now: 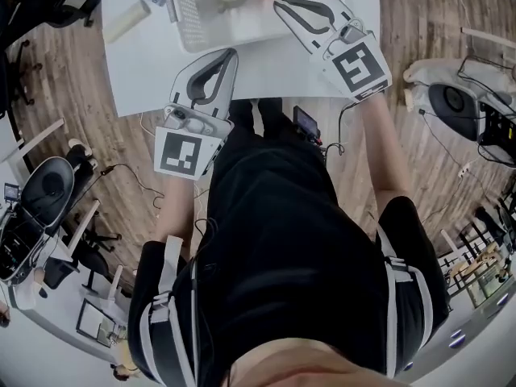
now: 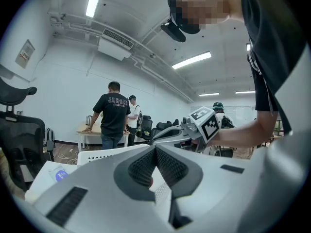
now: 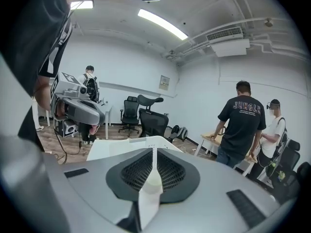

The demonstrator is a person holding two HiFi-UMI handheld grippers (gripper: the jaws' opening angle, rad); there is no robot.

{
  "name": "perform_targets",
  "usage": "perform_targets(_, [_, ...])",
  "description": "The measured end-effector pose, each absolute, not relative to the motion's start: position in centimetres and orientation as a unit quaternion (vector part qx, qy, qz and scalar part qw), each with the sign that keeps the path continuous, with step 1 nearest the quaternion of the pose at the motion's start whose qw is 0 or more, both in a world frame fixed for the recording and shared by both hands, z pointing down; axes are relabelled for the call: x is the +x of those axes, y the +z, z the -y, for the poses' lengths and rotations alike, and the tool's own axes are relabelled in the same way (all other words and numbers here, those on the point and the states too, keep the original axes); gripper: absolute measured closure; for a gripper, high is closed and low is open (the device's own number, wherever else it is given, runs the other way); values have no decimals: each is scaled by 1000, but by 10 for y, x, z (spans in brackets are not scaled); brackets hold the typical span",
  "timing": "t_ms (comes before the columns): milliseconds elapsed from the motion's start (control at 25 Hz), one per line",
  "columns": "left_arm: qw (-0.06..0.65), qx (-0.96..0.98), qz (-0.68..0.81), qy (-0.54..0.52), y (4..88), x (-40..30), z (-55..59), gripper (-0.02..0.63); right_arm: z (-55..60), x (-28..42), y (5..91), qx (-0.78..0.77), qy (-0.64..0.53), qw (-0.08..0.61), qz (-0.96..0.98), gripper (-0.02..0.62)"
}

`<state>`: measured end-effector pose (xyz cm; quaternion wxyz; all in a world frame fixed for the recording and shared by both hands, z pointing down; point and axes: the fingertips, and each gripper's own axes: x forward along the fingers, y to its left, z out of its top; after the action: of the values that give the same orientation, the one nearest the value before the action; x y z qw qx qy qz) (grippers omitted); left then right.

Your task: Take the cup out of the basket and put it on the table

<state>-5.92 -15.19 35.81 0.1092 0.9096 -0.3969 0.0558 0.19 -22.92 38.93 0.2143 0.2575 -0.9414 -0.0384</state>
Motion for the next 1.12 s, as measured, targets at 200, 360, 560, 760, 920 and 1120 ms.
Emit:
perform_targets(200, [116, 908, 400, 49, 357, -60, 153, 587, 246, -5, 400, 236, -48, 235, 942, 574])
perform_targets(360, [119, 907, 401, 47, 360, -63, 156, 587, 262, -15, 412, 213, -63, 247, 943, 550])
perform_targets(560, [122, 904, 406, 48, 363, -70, 158, 586, 284, -30, 425, 182, -75, 254, 947, 518])
perform_targets(760, [120, 904, 408, 48, 367, -76, 159, 586, 295, -48, 454, 152, -69, 277, 946, 505])
perform_targets(920, [127, 901, 412, 52, 372, -81, 162, 586, 291, -60, 480, 118, -65, 296, 946, 500])
perform_targets(1120, [124, 900, 415, 43, 374, -87, 166, 586, 284, -72, 511, 77, -68, 323, 941, 499])
